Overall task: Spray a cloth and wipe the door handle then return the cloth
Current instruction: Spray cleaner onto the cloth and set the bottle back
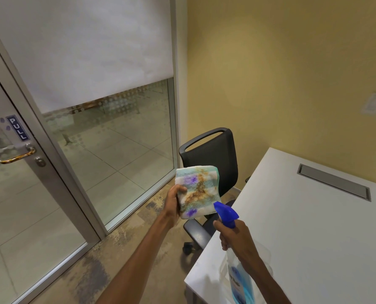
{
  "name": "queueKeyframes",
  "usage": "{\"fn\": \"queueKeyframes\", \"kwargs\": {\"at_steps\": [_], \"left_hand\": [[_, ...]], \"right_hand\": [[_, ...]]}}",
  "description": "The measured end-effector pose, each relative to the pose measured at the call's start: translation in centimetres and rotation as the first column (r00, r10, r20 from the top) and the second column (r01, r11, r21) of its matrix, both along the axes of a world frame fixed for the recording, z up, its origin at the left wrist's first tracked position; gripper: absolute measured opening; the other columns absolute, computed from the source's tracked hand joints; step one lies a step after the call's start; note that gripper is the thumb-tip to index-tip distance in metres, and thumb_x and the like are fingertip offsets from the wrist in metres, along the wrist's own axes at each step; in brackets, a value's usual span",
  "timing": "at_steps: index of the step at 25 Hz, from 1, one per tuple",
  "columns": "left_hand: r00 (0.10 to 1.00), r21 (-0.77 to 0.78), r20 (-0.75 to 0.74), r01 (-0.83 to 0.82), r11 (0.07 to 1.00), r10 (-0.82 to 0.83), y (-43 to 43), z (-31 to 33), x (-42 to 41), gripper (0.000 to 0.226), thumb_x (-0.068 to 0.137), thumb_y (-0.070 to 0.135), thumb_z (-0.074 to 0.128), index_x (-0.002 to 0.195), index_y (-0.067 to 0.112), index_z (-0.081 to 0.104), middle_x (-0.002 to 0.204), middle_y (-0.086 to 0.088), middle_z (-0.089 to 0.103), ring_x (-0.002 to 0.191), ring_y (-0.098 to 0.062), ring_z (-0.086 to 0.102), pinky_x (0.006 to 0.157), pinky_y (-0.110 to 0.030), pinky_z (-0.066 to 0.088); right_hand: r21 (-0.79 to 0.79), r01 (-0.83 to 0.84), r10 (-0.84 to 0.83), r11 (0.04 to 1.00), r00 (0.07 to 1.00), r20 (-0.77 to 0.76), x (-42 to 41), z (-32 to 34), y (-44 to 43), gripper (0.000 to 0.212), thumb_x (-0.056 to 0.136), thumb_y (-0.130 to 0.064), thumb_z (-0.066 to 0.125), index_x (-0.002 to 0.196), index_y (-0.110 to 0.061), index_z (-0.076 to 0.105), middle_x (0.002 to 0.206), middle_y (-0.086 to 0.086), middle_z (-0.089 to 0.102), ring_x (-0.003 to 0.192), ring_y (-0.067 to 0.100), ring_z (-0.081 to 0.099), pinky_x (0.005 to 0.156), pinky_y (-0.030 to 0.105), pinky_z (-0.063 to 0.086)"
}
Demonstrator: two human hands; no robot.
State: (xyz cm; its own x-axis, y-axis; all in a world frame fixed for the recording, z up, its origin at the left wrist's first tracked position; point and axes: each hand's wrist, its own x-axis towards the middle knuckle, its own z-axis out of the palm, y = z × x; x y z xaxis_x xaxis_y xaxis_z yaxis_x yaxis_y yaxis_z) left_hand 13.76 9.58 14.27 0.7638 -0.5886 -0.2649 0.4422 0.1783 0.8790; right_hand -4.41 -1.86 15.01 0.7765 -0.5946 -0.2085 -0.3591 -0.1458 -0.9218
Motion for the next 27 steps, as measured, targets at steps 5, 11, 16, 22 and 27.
{"fn": "queueKeyframes", "kwargs": {"at_steps": [5,11,16,22,27], "left_hand": [[0.998,0.014,0.051,0.020,1.000,-0.020,0.1,0.5,0.0,0.041,0.077,0.031,0.060,0.116,0.020,0.062,0.098,-0.001,0.080,0.086,-0.019,0.079,0.063,-0.035,0.064],[0.979,0.095,0.176,0.088,0.992,-0.104,-0.7,-0.4,-2.4,0.045,0.076,0.030,0.060,0.119,0.020,0.062,0.107,-0.004,0.076,0.093,-0.019,0.077,0.067,-0.032,0.063],[0.977,0.097,0.190,0.079,0.992,-0.097,-1.1,-0.4,-3.6,0.047,0.075,0.030,0.059,0.120,0.018,0.061,0.109,-0.003,0.075,0.098,-0.020,0.074,0.069,-0.031,0.064],[0.984,0.190,0.173,0.016,0.982,-0.050,-2.2,-1.9,-5.2,0.047,0.084,0.025,0.061,0.129,0.010,0.058,0.123,-0.013,0.068,0.111,-0.029,0.067,0.097,-0.050,0.059],[0.997,0.271,0.072,0.010,0.963,-0.031,-2.1,-5.1,-6.1,0.027,0.101,0.017,0.056,0.128,0.016,0.060,0.117,-0.007,0.072,0.101,-0.023,0.071,0.084,-0.039,0.064]], "right_hand": [[0.015,-0.034,0.034,0.999,0.999,0.017,0.2,0.9,-0.2,0.026,0.092,-0.022,0.067,0.071,-0.008,0.058,0.063,0.013,0.059,0.058,0.028,0.056,0.072,0.034,0.052],[0.030,-0.034,0.031,0.999,0.992,0.119,1.5,2.4,-1.2,0.023,0.093,-0.024,0.064,0.080,-0.006,0.057,0.060,0.007,0.058,0.052,0.019,0.055,0.063,0.026,0.049],[0.032,0.068,-0.070,0.997,0.994,0.089,1.1,1.3,-2.6,0.024,0.093,-0.023,0.065,0.082,-0.002,0.059,0.060,0.010,0.059,0.055,0.023,0.057,0.070,0.036,0.054],[-0.026,-0.196,0.198,0.980,0.969,0.149,-3.5,0.0,-5.6,0.032,0.092,-0.018,0.059,0.113,-0.042,0.063,0.084,-0.020,0.069,0.077,0.003,0.070,0.069,0.015,0.051],[-0.021,-0.285,0.286,0.958,0.953,0.105,-5.0,-2.5,-9.5,0.078,0.068,-0.052,0.075,0.134,-0.017,0.054,0.120,0.006,0.064,0.109,0.030,0.066,0.092,0.029,0.054]]}}
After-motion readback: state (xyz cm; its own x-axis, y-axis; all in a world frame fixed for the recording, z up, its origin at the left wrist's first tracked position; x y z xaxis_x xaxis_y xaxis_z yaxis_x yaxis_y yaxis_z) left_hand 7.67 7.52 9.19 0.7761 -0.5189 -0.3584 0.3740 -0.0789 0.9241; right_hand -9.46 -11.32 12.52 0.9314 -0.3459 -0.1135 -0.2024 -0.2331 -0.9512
